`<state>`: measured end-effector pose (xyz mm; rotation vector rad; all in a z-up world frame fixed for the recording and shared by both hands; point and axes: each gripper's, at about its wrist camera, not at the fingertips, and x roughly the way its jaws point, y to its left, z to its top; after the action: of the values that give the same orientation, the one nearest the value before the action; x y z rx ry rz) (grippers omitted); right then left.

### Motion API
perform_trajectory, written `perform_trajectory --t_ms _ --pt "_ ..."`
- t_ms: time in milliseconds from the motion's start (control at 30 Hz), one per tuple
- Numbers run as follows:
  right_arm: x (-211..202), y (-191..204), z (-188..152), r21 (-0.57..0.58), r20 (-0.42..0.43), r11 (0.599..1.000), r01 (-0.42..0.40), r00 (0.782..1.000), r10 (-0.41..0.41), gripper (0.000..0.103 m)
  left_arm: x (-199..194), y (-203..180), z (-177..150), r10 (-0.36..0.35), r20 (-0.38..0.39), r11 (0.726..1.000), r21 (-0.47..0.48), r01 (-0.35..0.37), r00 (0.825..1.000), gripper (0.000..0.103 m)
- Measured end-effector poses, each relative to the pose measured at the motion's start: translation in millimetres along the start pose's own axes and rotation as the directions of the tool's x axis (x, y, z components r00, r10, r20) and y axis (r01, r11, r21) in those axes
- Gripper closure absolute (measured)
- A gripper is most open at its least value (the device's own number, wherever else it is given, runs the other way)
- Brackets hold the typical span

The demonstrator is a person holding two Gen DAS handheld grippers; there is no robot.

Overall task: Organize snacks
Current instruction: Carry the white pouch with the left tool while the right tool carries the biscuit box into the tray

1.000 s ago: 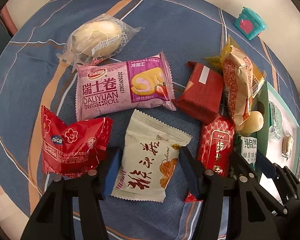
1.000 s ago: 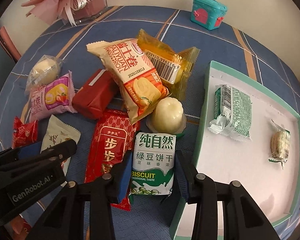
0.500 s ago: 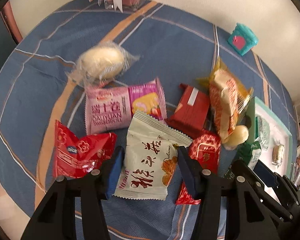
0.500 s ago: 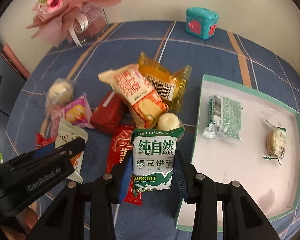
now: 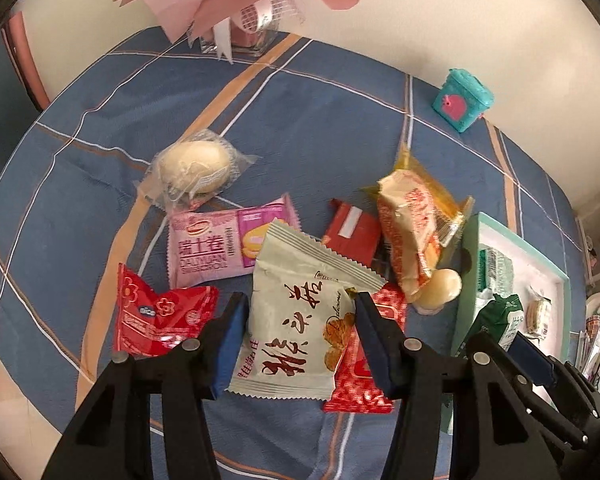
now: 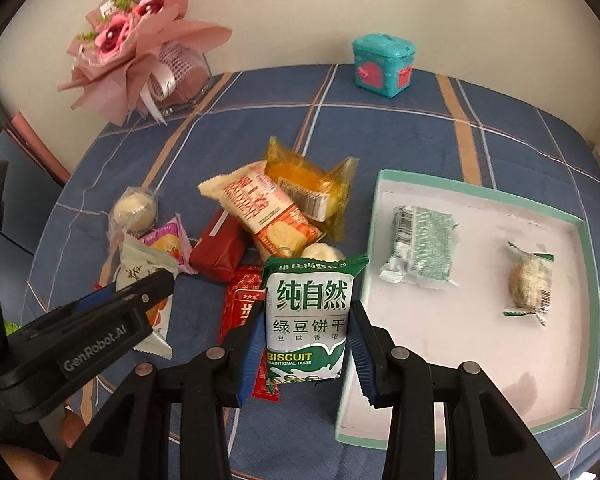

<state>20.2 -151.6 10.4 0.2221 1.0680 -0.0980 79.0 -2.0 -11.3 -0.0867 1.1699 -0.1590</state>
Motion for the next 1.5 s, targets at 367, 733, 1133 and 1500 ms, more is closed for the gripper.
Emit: perform_trajectory --t_ms 367,733,1133,1500 --pt "-18.0 -76.6 -8.6 0.122 -0.01 0.984 0.13 0.991 -0.13 0.061 -12.1 -77.0 -18.1 -0.05 0.027 0.985 0.169 0.045 0.998 0.047" --pt "-39.3 -176.8 -37.1 0.27 -0.076 0.926 0.265 0.964 -0.254 0.061 -7.1 -174.4 -57.7 -0.136 -0.042 0.908 0.395 0.142 0.99 0.047" --pt "-11.9 -192.2 -52.0 0.272 -0.186 0.927 0.258 0.959 -0.212 0.06 19.0 -201.9 -86.4 -0.106 -0.117 0.868 0.474 0.15 0.987 0.047" --pt "7.4 -193.7 -59.8 0.262 -0.23 0.929 0.261 0.952 -0.202 0.06 55.0 -194.1 -91.9 -0.082 -0.211 0.89 0.424 0.167 0.974 0.047"
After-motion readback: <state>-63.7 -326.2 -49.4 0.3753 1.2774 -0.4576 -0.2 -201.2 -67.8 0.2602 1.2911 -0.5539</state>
